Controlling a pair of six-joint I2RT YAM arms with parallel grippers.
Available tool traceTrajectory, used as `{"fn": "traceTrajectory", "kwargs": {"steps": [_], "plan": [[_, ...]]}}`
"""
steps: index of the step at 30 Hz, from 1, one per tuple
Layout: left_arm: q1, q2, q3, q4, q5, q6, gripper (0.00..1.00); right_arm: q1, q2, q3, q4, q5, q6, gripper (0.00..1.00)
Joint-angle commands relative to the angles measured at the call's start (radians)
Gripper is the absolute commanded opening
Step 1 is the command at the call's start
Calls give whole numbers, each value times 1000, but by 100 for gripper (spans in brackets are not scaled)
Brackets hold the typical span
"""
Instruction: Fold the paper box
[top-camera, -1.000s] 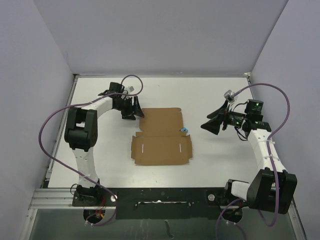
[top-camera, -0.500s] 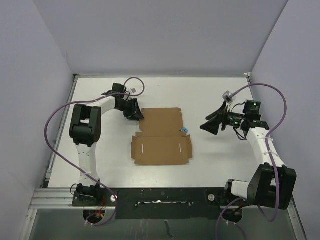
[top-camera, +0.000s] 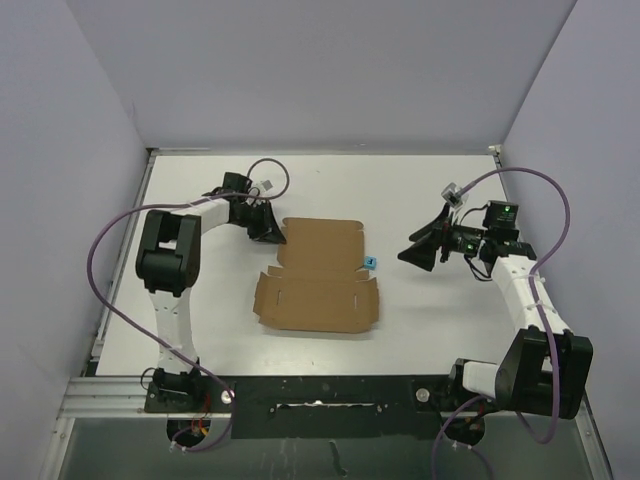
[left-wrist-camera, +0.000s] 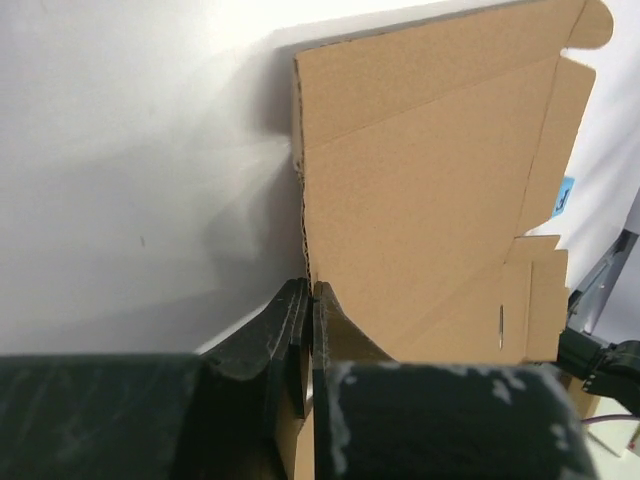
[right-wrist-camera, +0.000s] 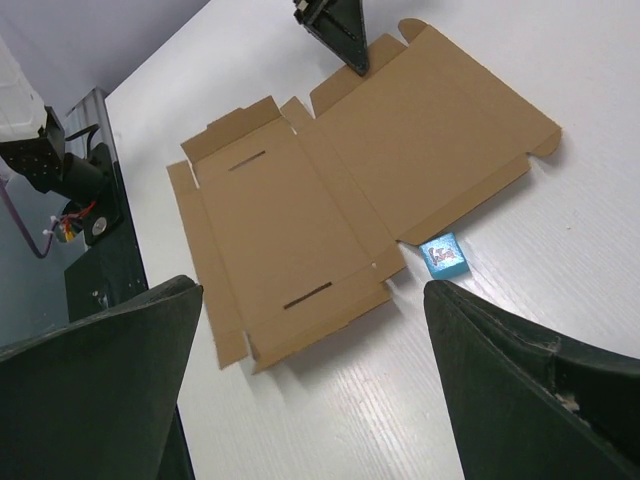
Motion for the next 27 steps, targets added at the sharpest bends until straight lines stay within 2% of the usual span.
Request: {"fn": "traceTrajectory", "kwargs": {"steps": [1, 13, 19, 22, 27], "plan": [[-9, -259, -107, 157, -39, 105, 0, 20, -33, -3, 55, 38, -21, 98], [-142, -597, -397, 486, -103, 264, 0, 158, 123, 130, 58, 39, -22, 98], [-174, -694, -478, 632, -74, 265, 0, 70, 103, 47, 111, 23, 5, 98], [-180, -712, -482, 652, -42, 256, 0, 68, 118, 78, 28, 50, -83, 99], [-191, -723, -485, 667, -18, 251, 0, 66, 130, 100, -3, 81, -115, 99]]}}
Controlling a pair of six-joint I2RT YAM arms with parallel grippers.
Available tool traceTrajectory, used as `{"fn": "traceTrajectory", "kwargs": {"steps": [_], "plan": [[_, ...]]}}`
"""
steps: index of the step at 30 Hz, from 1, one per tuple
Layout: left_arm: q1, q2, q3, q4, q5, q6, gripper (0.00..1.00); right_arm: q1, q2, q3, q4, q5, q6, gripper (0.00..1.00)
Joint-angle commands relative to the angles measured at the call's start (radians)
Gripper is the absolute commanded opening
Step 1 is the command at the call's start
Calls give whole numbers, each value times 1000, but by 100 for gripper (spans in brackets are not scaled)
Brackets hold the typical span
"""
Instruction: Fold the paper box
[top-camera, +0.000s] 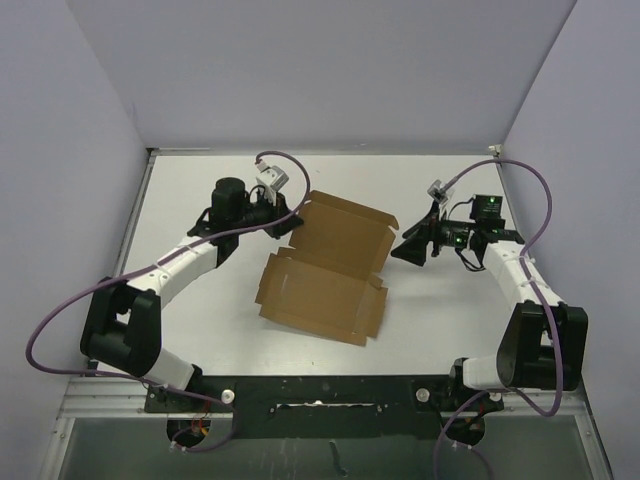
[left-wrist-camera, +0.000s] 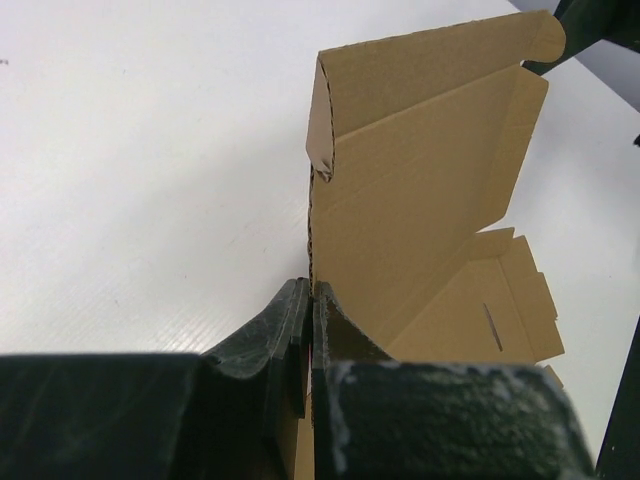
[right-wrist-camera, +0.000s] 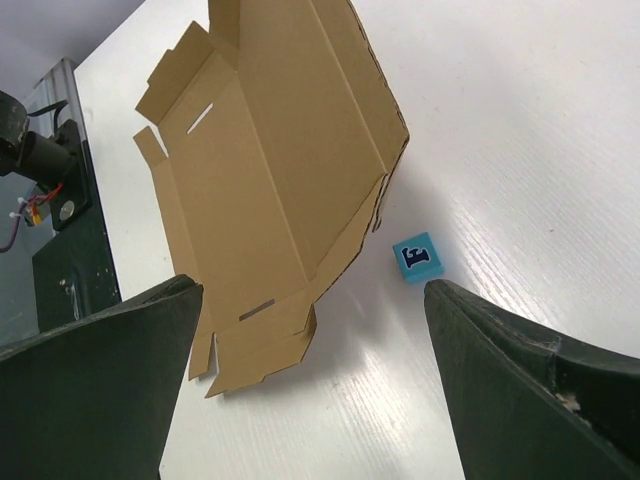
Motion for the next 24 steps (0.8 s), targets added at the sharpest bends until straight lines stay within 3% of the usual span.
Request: {"fn": "traceTrajectory", "kwargs": {"steps": [1, 6, 20, 24], "plan": [[-13, -71, 6, 104, 44, 8, 0, 3, -1, 41, -13, 7, -66, 99], [-29, -83, 1, 111, 75, 15, 0, 13, -9, 54, 32, -46, -40, 99], [-49, -117, -20, 135, 82, 23, 0, 10, 29, 127, 74, 51, -19, 98], [-49, -119, -20, 138, 86, 23, 0, -25, 23, 84, 105, -22, 1, 98]]}}
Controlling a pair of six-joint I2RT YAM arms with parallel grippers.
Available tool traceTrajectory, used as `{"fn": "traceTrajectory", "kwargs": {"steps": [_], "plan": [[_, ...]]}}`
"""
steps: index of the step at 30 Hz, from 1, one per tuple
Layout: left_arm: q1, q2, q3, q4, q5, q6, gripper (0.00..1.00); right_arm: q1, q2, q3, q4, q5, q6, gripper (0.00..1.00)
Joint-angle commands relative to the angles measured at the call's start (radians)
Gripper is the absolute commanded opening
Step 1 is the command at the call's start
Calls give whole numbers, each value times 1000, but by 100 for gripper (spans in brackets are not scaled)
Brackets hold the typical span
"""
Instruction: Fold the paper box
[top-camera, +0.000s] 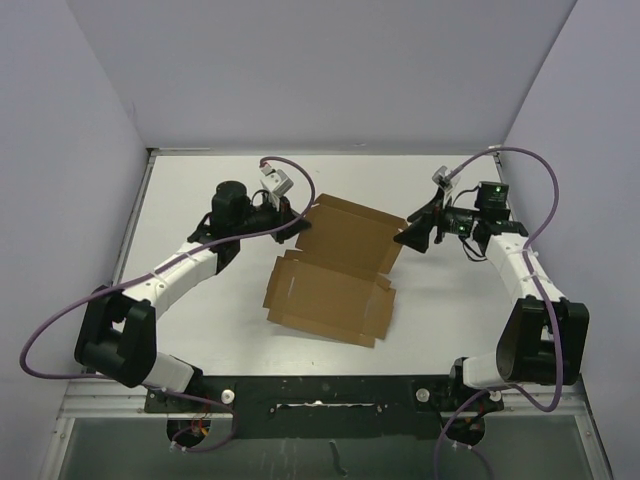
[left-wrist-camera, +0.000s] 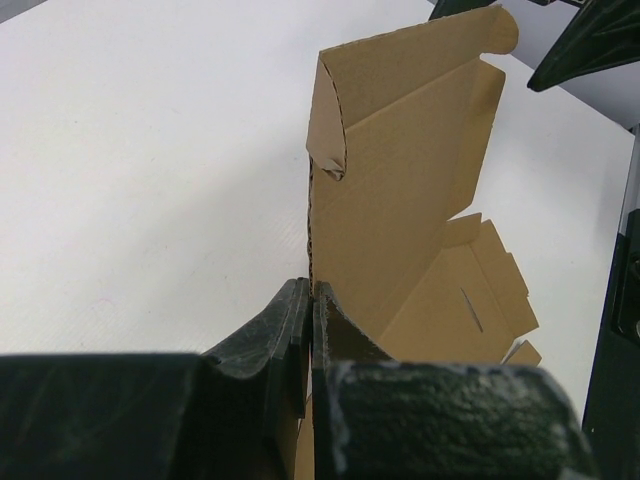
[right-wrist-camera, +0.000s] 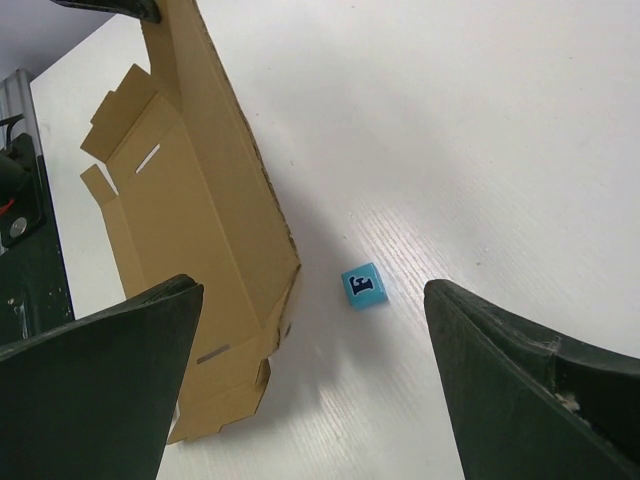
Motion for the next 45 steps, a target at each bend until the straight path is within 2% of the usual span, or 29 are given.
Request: {"fn": "traceTrajectory", "kwargs": {"steps": [1, 5, 13, 28, 31, 34, 37, 41, 45], "plan": [[-8, -65, 10, 74, 29, 15, 0, -28, -7, -4, 64, -82, 12, 98], [-10, -68, 9, 75, 33, 13, 0, 12, -7, -8, 62, -103, -2, 100], [-25, -65, 8, 77, 52, 17, 0, 35, 13, -31, 93, -129, 16, 83], [-27, -69, 7, 78, 64, 18, 0, 52, 6, -14, 28, -156, -78, 34], [-30, -69, 7, 78, 65, 19, 0, 55, 4, -12, 18, -169, -90, 27], [-32, -69, 7, 79, 71, 19, 0, 58, 1, -4, -5, -183, -111, 16], [-33, -69, 7, 78, 72, 19, 0, 58, -3, 9, -45, -196, -146, 0], [-33, -77, 7, 77, 54, 15, 1, 48, -26, 29, -130, -195, -210, 0], [-21, -125, 9, 48, -9, 8, 36, -3, -73, 19, -129, -212, -190, 0]]}}
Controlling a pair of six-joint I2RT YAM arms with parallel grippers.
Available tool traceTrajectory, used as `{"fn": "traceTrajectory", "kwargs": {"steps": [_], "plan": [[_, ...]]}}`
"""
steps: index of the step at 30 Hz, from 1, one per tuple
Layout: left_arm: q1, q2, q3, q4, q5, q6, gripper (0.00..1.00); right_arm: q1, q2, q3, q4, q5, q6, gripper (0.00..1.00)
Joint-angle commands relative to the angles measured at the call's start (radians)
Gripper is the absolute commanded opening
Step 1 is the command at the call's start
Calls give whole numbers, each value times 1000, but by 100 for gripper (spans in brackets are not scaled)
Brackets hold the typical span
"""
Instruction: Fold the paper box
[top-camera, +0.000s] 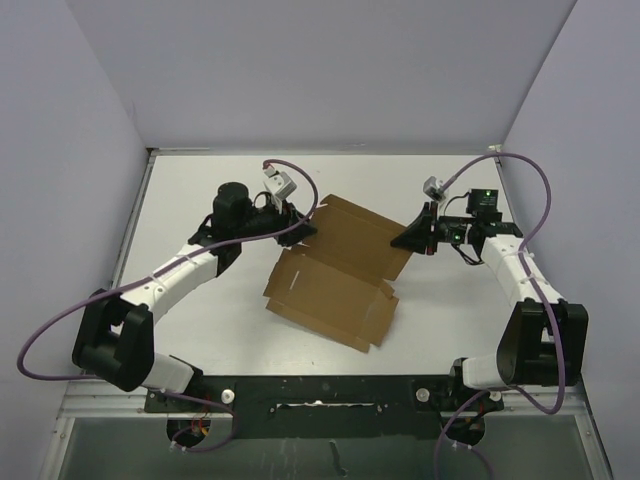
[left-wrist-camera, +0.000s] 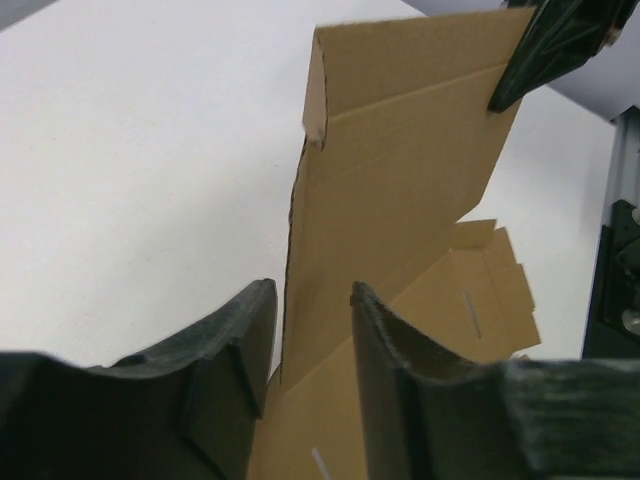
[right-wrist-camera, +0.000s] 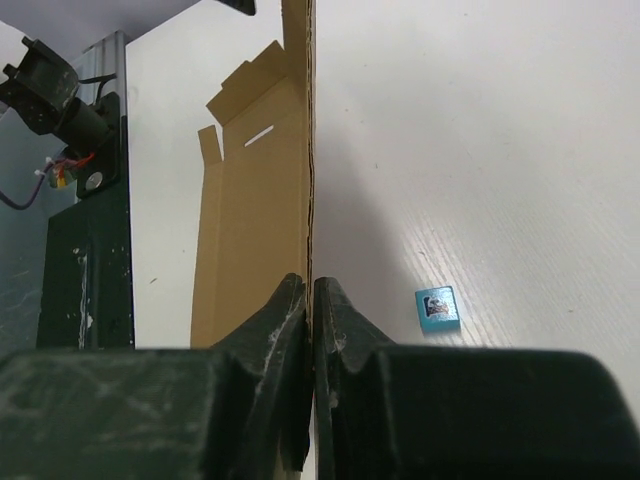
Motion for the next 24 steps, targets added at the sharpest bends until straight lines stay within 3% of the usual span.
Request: {"fn": "traceTrajectory", "kwargs": {"steps": [1, 4, 8, 11, 14, 17, 20, 24], "plan": [[12, -133, 17, 20, -47, -7, 43, -52, -84, 34, -16, -56, -26, 0], [34, -196, 44, -64, -116, 1, 58, -67, -112, 32, -26, -68, -30, 0], [71, -258, 63, -219, -203, 12, 62, -71, -131, 41, -66, -31, -71, 0], [101, -308, 28, -288, -205, -112, 45, -72, -125, 54, -78, 10, -67, 0], [117, -378, -114, -179, -131, -344, 34, -66, -121, 60, -81, 26, -55, 0], [112, -425, -219, -77, -120, -492, 16, -45, -114, 64, -85, 40, -54, 0], [99, -433, -223, -101, -199, -440, 2, -29, -110, 71, -101, 34, -68, 0], [118, -325, -194, -103, -219, -337, 0, -23, -116, 78, -125, 25, -93, 0]]}}
